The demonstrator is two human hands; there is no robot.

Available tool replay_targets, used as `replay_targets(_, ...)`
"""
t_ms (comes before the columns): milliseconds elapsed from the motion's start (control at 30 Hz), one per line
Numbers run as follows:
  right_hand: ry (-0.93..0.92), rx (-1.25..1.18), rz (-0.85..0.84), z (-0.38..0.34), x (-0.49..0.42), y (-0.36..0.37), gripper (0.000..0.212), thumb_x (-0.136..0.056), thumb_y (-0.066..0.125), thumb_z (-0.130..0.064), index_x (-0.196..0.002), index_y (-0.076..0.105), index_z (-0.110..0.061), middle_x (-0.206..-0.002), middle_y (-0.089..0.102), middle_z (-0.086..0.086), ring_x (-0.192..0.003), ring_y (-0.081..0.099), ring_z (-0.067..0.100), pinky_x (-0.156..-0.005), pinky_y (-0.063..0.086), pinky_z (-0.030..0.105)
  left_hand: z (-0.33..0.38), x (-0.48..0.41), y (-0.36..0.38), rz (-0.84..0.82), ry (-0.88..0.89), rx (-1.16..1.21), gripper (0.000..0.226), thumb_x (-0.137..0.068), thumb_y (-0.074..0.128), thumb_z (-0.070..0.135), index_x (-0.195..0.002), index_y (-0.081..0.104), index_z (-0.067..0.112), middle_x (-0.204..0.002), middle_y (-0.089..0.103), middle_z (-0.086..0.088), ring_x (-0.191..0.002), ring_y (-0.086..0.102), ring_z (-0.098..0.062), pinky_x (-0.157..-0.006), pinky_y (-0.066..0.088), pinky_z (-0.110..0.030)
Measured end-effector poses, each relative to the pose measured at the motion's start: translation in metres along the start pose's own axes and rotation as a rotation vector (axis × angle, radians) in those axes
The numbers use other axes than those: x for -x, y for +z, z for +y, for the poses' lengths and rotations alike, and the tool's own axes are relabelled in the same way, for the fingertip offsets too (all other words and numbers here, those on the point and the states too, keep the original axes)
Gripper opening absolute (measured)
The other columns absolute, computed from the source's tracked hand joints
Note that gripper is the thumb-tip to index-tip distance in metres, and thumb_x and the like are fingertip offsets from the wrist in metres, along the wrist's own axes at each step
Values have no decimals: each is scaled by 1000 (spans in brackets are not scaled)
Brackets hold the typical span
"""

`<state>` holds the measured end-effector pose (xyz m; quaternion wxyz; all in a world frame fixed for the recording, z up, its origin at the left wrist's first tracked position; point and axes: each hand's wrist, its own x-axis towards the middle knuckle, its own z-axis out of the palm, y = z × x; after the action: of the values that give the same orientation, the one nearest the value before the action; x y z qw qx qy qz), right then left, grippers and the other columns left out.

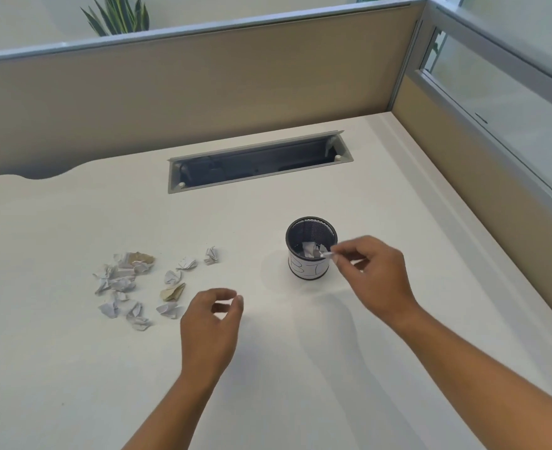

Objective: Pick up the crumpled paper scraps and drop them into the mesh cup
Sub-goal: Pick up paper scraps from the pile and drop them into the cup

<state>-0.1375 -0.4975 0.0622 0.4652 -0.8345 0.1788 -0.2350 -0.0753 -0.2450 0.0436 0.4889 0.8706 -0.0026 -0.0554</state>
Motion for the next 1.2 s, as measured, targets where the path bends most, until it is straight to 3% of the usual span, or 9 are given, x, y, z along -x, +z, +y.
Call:
replay_targets(200, -70, 76, 54, -13, -34, 11, 20, -84, 70, -7, -102, 76, -12, -94, 74, -4, -81, 70, 1, -65, 51, 5, -15, 7, -12, 32, -3, 11, 7, -87, 69, 28, -87, 66, 34, -96, 68, 16, -84, 60, 11, -63, 43, -16)
replay_targets(300, -76, 49, 131, -17, -26, 10, 17, -84, 69, -6, -97, 76, -15, -87, 70, -12, -79, 67, -8, -62, 47, 2, -24, 8, -17, 41, 3, -4, 8, -87, 70, 27, -91, 66, 33, -97, 67, 15, -82, 62, 6, -63, 44, -16)
replay_targets(467, -38, 17, 167, -7, 20, 14, 20, -82, 71, -4, -86, 73, -24, -79, 71, -13, -69, 65, 3, -55, 46, 7, -51, 17, -30, 43, 27, -112, 17, -86, 71, 23, -100, 63, 29, -103, 61, 19, -88, 62, -1, -70, 46, -24)
replay_targets(700, 46, 92, -93, 11, 100, 57, 28, -80, 73, -4, -87, 71, -32, -87, 69, -25, -74, 66, 0, -60, 49, 9, -90, 39, -54, 20, 138, -387, 22, -85, 71, 24, -106, 64, 26, -106, 51, 20, -95, 57, -9, -80, 48, -31)
replay_targets(867, -39, 259, -309, 10, 134, 93, 29, -79, 75, -7, -101, 73, -27, -112, 66, -20, -106, 62, 3, -93, 49, 22, -107, 40, -79, 48, 119, -379, 23, -86, 71, 25, -108, 65, 24, -108, 52, 20, -97, 60, -11, -82, 47, -28)
replay_targets(1000, -128, 341, -370, 5, 141, 118, 34, -78, 76, -7, -109, 72, -22, -128, 64, -9, -124, 56, 14, -103, 44, 36, -116, 32, -103, 83, 82, -347, 24, -87, 68, 30, -111, 63, 29, -110, 54, 20, -93, 62, -13, -79, 51, -32)
replay_targets(1200, -254, 565, -436, -5, 147, 133, 41, -83, 54, -19, -121, 67, -24, -141, 56, -6, -134, 47, 15, -102, 31, 27, -117, -6, -124, 116, 40, -313, 29, -87, 66, 31, -116, 61, 30, -109, 55, 19, -93, 61, -8, -71, 47, -27)
